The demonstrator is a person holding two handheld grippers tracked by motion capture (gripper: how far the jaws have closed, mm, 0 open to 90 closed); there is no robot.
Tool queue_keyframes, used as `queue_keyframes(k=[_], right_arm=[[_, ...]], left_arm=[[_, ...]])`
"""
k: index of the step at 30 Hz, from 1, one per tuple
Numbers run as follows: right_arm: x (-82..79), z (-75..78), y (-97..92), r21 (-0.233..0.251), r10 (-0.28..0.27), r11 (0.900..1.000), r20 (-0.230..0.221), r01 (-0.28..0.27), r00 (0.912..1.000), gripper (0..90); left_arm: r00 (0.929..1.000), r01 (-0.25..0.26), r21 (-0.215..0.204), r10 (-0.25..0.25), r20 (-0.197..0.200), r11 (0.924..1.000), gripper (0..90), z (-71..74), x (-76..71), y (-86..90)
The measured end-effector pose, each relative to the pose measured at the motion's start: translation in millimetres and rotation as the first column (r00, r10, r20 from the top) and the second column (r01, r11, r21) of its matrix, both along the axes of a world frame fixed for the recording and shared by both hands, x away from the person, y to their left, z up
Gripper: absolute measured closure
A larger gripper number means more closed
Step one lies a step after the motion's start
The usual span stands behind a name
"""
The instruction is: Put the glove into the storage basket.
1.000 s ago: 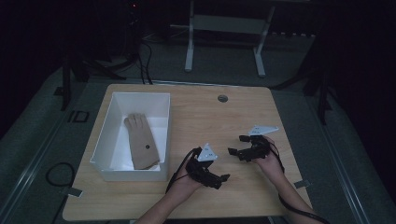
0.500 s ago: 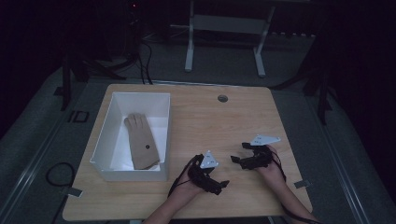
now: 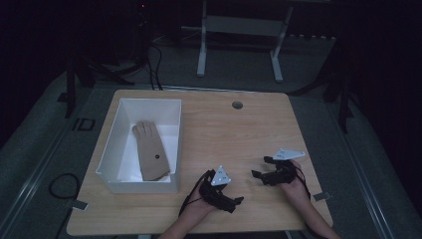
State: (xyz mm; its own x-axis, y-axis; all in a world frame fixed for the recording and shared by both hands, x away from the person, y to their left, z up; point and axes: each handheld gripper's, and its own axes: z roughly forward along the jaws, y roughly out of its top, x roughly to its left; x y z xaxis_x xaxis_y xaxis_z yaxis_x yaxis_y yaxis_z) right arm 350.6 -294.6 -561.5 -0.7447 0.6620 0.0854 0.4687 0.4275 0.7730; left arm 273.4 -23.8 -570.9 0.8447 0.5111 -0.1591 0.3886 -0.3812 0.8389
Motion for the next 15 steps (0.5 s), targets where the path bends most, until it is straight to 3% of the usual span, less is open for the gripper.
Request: queue_keyframes(k=[15], right_arm=[[-4.0,-1.3,-6.1,0.006,-0.011,0.9999,0.005,0.011,0.9999,13.7]], left_arm=[[0.9994,-0.015,-0.008,0.016,0.031,0.9998,2.4,-1.0,-3.9,3.5]])
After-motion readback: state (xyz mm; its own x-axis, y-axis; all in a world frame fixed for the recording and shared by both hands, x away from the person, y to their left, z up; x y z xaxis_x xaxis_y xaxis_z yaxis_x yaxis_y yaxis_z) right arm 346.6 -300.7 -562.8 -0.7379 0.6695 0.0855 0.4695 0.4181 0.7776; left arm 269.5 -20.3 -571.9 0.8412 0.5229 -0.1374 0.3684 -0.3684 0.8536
